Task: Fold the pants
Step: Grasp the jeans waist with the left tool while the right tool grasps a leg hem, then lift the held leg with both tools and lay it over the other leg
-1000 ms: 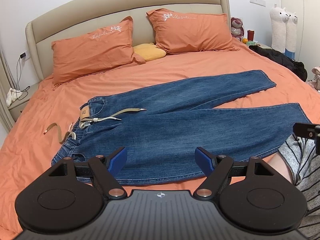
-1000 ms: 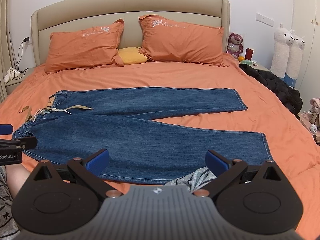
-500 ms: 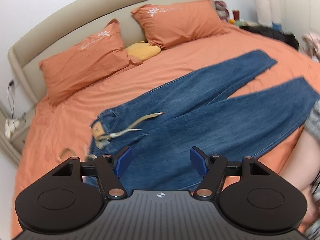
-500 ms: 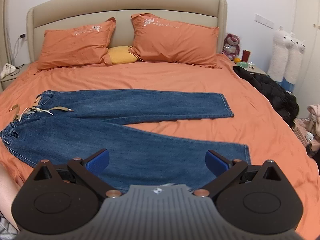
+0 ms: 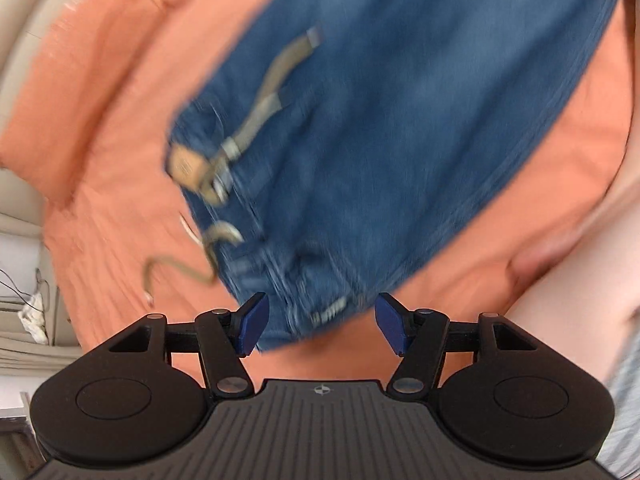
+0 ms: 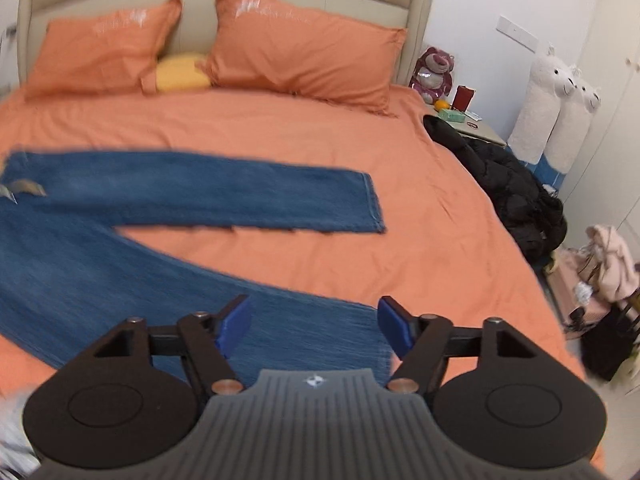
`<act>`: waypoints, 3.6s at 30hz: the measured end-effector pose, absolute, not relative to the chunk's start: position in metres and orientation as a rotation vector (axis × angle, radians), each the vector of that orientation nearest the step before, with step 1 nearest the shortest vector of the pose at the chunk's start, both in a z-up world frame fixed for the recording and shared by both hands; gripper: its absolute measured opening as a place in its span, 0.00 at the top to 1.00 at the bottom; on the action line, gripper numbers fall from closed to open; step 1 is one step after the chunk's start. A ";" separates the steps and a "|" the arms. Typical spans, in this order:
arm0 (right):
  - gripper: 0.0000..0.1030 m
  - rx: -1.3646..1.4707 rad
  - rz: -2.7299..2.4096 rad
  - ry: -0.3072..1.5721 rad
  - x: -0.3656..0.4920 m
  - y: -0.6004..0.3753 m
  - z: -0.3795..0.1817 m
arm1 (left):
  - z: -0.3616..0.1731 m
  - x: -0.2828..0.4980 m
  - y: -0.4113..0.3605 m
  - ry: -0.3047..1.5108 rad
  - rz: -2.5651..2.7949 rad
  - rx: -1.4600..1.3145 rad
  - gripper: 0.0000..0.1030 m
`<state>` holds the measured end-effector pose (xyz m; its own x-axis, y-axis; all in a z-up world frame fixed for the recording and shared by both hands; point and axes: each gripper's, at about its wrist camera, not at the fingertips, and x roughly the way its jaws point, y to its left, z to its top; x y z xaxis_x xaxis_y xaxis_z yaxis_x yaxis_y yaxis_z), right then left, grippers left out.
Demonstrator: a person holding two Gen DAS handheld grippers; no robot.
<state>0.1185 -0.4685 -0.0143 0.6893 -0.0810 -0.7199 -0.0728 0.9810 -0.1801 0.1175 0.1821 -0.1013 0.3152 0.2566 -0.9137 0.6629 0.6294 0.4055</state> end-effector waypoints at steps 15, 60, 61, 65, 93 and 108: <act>0.53 -0.456 0.137 1.061 0.124 -0.483 -0.131 | -0.202 0.143 0.196 1.420 -0.395 0.825 0.26; 1.00 -0.786 -0.032 0.744 0.273 -0.428 -0.087 | -0.074 0.123 0.184 1.197 -0.421 0.674 0.78; 1.00 -0.790 -0.038 0.748 0.276 -0.427 -0.089 | -0.084 0.119 0.179 1.231 -0.472 0.687 0.72; 1.00 -0.800 -0.060 0.765 0.282 -0.426 -0.095 | -0.118 0.108 0.159 1.294 -0.565 0.729 0.45; 1.00 -0.815 -0.199 0.751 0.311 -0.435 -0.061 | 0.002 0.205 0.178 0.819 -0.072 0.570 0.96; 1.00 -0.912 -0.151 0.937 0.528 -0.399 -0.185 | -0.126 0.395 0.221 1.084 -0.011 0.525 0.96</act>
<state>0.5285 -0.3989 -0.1854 0.6113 -0.4802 -0.6290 -0.2578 0.6307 -0.7319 0.3946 0.2209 -0.1255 0.4803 0.2432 -0.8427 0.2601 0.8781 0.4017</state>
